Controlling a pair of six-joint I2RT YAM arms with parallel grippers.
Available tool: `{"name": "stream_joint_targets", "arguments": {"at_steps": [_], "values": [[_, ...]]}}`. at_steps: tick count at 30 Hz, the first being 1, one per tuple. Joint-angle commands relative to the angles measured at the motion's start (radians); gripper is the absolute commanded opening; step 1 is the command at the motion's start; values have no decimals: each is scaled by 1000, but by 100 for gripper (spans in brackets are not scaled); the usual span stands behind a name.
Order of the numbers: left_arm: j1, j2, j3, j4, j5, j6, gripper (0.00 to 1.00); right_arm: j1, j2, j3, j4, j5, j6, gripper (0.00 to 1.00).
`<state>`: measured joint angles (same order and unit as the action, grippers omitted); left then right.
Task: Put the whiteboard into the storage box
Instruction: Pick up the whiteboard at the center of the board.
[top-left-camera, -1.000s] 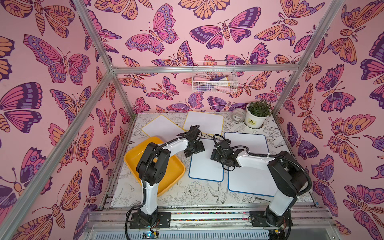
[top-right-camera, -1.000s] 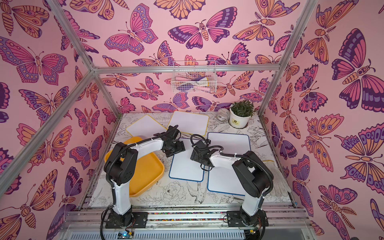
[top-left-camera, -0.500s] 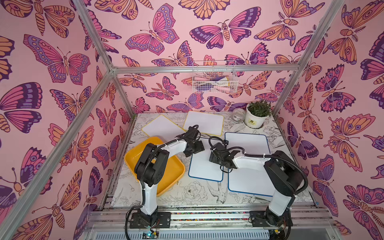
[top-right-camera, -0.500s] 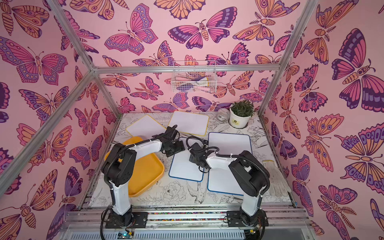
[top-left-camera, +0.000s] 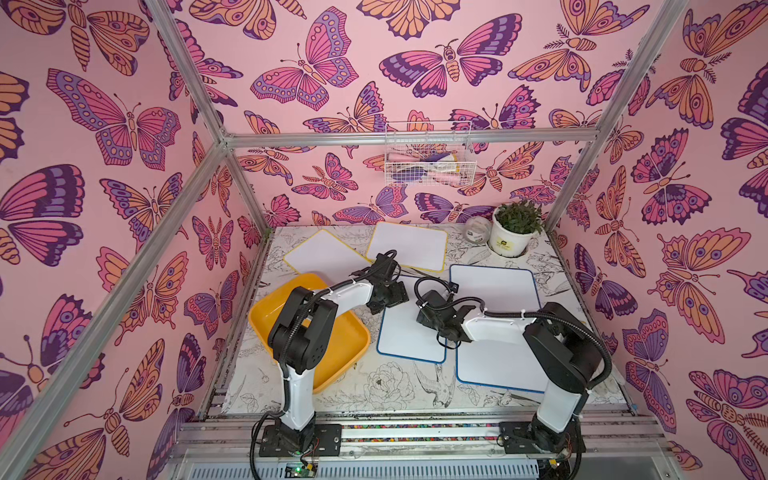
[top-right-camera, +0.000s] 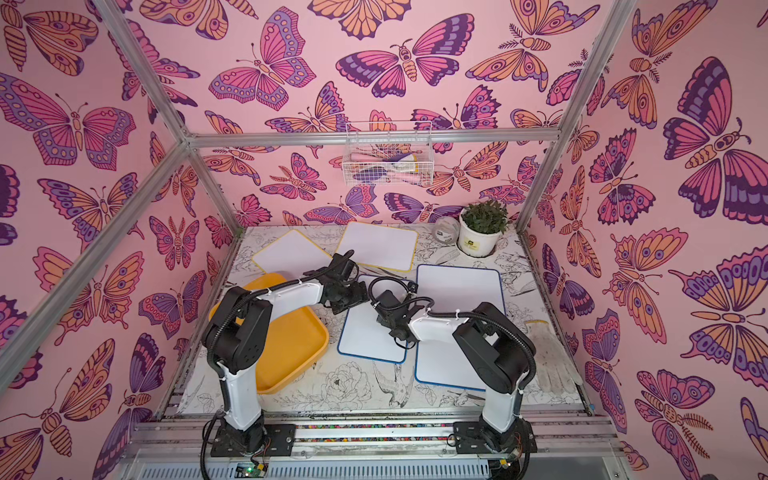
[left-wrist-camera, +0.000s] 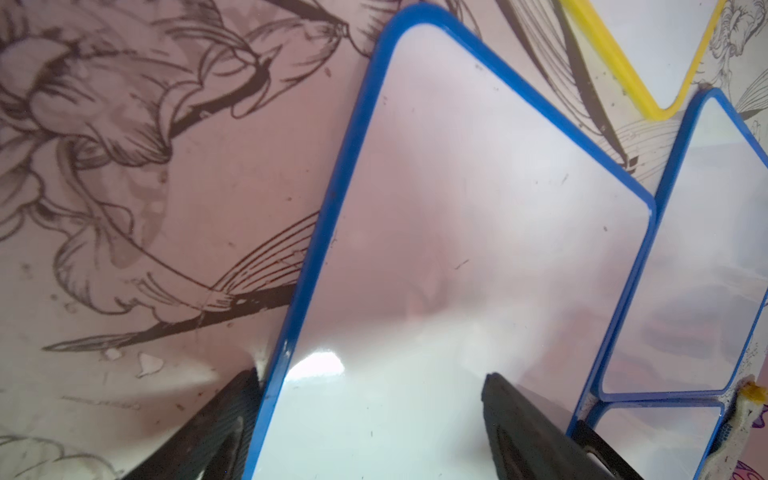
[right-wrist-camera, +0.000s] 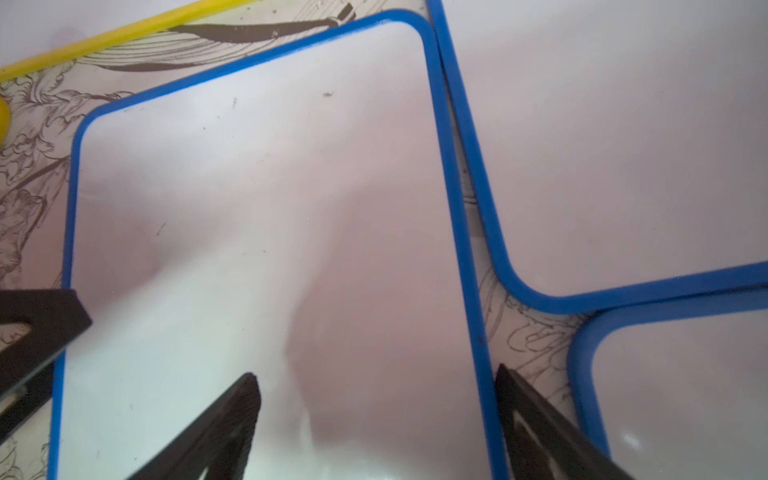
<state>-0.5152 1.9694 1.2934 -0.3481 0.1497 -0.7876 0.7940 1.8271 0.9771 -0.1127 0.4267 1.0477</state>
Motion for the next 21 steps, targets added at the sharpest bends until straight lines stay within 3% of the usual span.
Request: {"name": "stream_joint_targets", "arguments": {"at_steps": [1, 11, 21], "values": [[-15, 120, -77, -152, 79, 9, 87, 10, 126, -31, -50, -259, 39, 91], [-51, 157, -62, -154, 207, 88, 86, -4, 19, -80, 74, -546, 60, 91], [-49, 144, -97, -108, 249, 106, 86, -101, -69, -201, 358, -798, 375, 91]]}}
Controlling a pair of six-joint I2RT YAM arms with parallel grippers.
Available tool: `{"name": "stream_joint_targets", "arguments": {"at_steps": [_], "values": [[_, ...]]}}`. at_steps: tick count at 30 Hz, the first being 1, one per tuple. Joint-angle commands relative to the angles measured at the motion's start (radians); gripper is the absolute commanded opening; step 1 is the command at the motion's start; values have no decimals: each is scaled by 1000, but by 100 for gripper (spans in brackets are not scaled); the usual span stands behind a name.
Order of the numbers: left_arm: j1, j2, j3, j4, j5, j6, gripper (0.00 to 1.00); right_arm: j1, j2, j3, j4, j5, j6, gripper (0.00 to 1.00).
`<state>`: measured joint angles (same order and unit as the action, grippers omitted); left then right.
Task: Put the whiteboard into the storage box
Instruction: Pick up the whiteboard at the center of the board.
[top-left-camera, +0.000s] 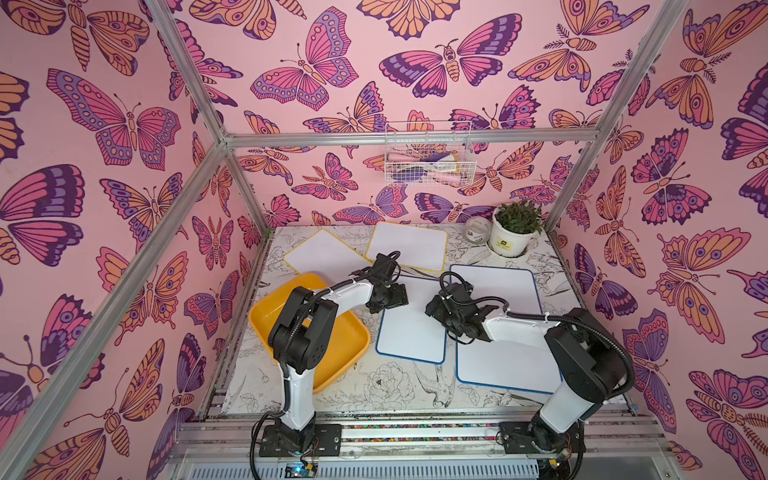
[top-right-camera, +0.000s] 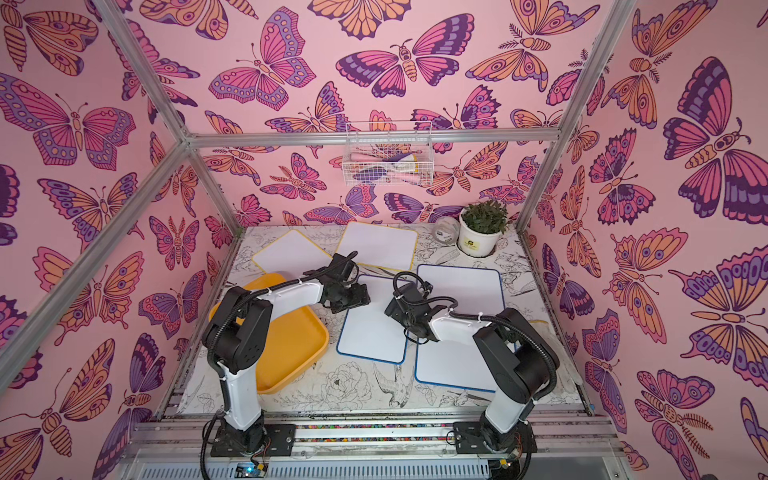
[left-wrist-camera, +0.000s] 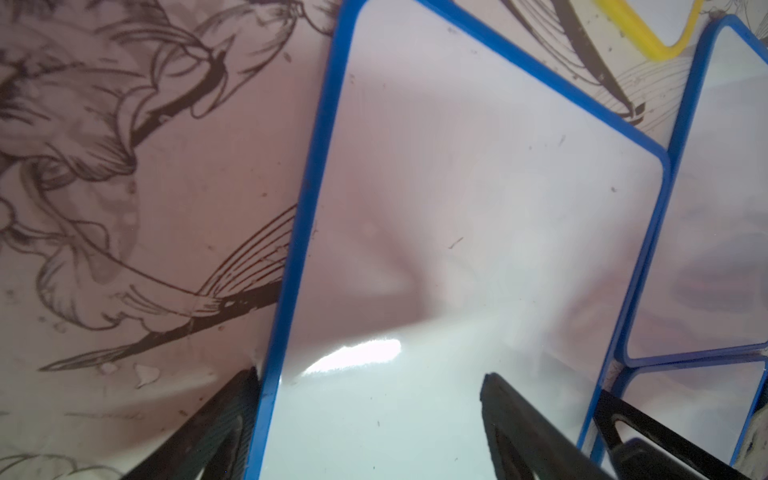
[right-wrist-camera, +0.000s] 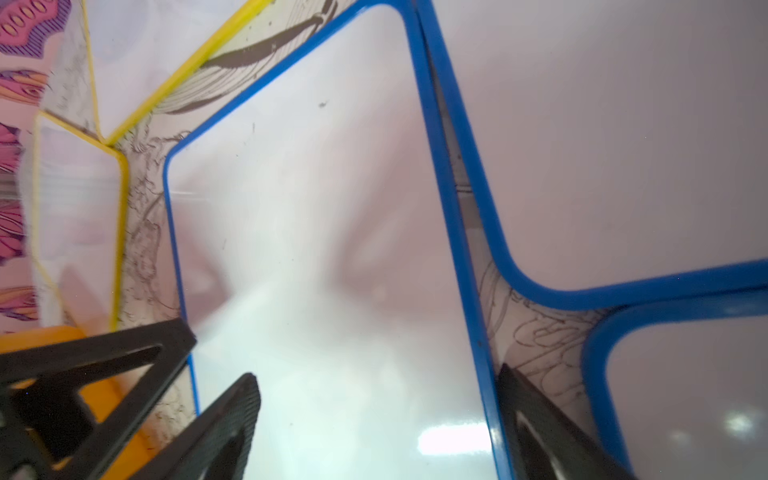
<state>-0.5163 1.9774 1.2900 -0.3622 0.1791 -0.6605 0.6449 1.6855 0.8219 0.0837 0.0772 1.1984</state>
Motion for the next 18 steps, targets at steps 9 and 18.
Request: {"name": "stream_joint_targets", "arguments": {"at_steps": [9, 18], "values": [[-33, 121, -125, -59, 240, -29, 86, 8, 31, -164, 317, -467, 431, 90], [-19, 112, -148, -33, 247, -48, 86, -20, 55, -268, 500, -420, 555, 90]]}}
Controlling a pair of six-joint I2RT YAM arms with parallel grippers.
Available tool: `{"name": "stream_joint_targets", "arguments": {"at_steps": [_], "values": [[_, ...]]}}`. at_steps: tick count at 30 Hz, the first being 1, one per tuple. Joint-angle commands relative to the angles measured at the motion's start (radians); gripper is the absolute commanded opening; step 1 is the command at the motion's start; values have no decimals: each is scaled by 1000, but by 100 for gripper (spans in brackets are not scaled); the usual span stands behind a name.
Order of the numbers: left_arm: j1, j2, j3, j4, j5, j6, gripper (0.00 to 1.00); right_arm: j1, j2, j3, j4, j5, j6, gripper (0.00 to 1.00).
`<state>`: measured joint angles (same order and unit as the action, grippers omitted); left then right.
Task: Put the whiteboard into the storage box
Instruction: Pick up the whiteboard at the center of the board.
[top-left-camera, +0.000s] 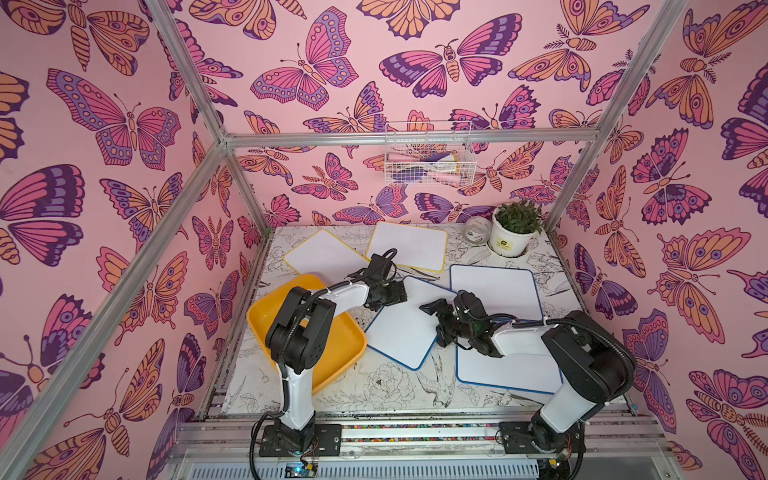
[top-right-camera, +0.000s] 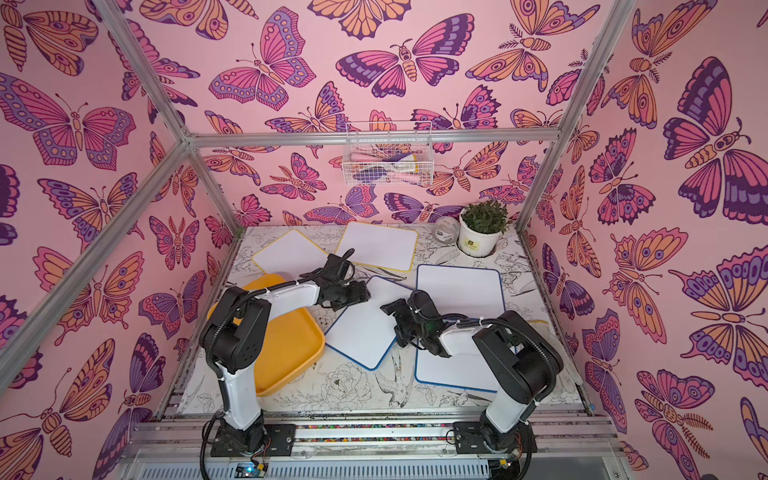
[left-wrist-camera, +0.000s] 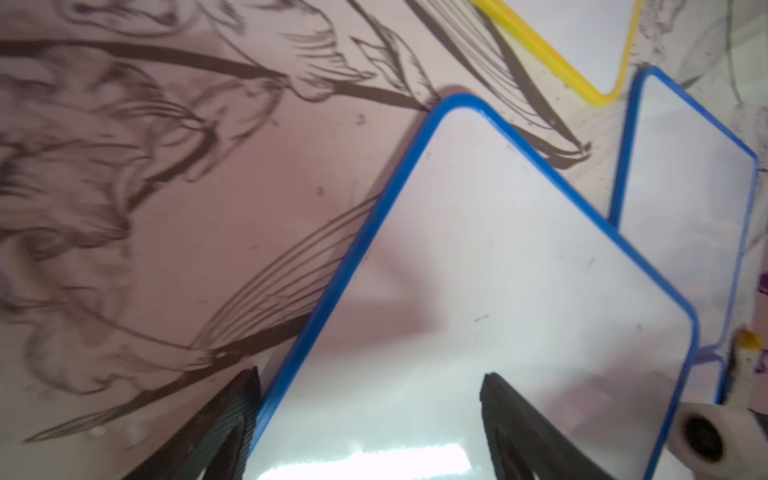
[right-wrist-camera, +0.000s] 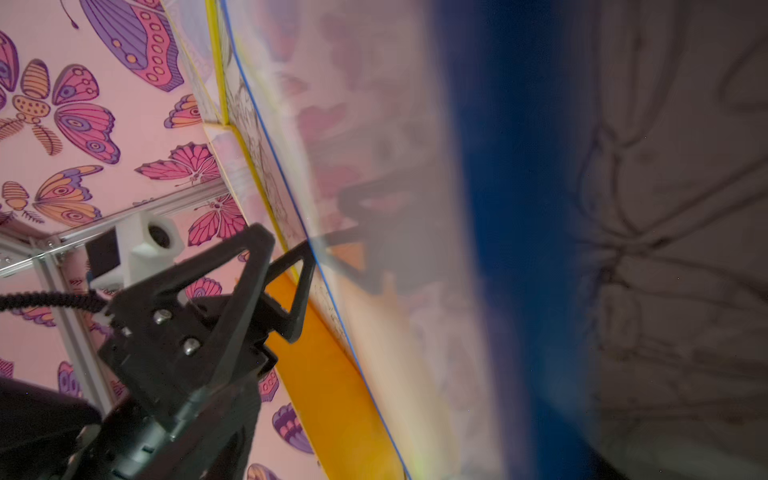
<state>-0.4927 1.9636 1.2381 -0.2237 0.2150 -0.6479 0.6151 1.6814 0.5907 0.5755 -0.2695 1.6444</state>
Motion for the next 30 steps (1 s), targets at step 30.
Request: {"name": "stream_joint_targets", "arguments": {"at_steps": [30], "values": [[-26, 69, -140, -150, 160, -108, 86, 21, -236, -115, 71, 227, -210, 63]]}}
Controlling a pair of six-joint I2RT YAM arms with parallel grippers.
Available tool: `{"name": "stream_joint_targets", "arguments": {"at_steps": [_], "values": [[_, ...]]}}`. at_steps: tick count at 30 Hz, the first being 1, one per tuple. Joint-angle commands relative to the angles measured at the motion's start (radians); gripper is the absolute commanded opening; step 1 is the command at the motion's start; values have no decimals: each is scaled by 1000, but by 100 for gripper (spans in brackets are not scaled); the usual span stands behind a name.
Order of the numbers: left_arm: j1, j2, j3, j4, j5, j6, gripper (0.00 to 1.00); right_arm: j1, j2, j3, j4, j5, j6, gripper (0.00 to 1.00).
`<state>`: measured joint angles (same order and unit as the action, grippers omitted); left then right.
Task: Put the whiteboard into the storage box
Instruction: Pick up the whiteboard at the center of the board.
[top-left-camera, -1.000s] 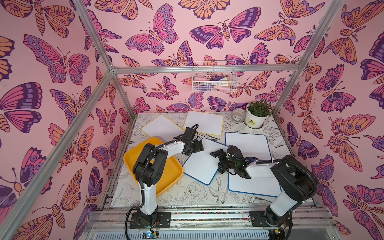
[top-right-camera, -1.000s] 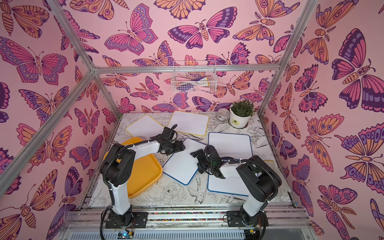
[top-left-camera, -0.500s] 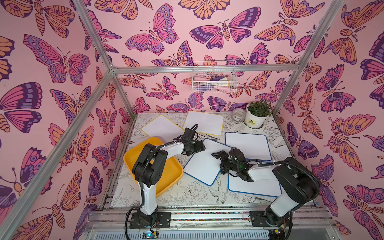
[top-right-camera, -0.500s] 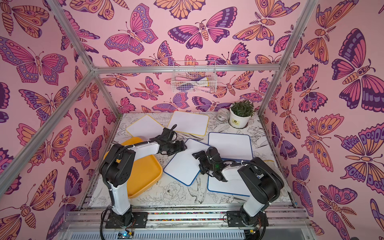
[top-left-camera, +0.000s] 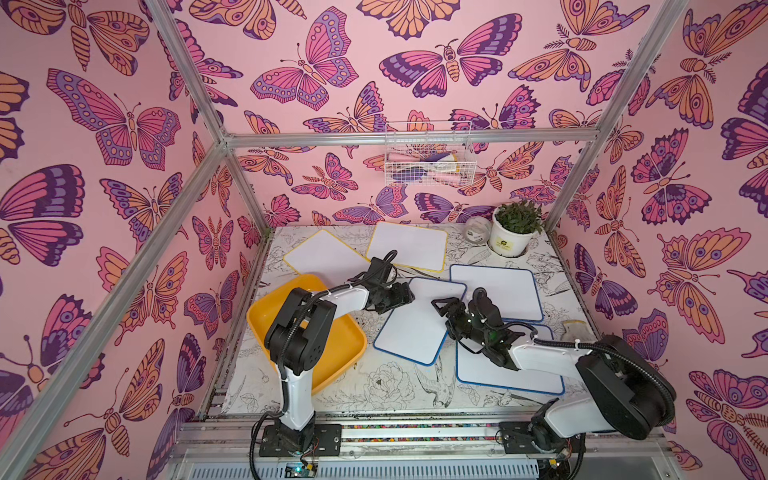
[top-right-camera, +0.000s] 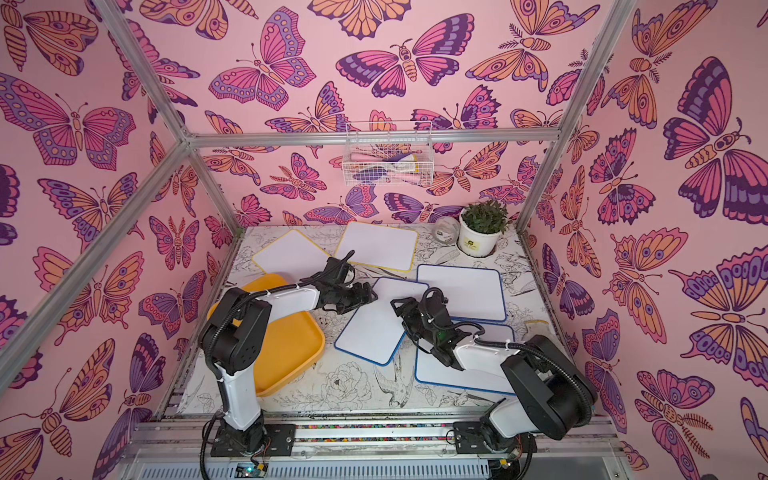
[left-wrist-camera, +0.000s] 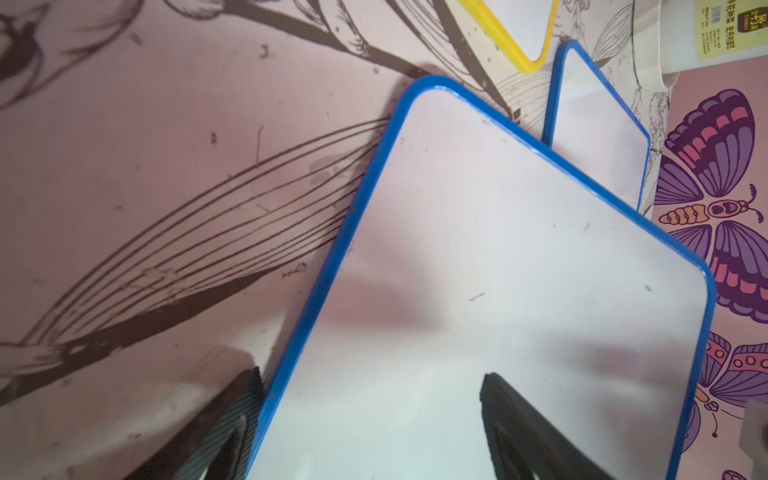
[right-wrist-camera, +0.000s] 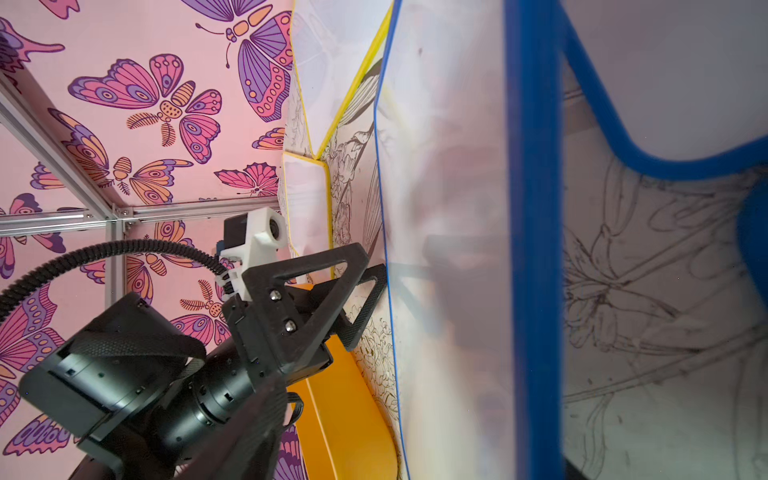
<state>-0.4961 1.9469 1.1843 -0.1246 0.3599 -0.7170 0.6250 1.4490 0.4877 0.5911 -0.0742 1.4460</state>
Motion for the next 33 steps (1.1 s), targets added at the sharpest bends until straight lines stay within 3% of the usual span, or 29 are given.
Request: {"name": "stream_joint_targets", "arguments": {"at_steps": [1, 8, 19, 26, 33], "values": [[-22, 85, -86, -249, 15, -39, 86, 13, -5, -18, 60, 36, -13, 59], [-22, 62, -89, -250, 8, -39, 85, 21, -26, -23, 30, 66, -44, 30], [-22, -62, -91, -259, -40, -32, 84, 30, -80, -2, -47, 112, -126, 5], [-22, -184, -41, -326, -91, 18, 84, 31, -157, 38, -163, 140, -212, 0], [-22, -328, 13, -432, -158, 97, 84, 32, -245, 184, -414, 167, -399, 0]]}}
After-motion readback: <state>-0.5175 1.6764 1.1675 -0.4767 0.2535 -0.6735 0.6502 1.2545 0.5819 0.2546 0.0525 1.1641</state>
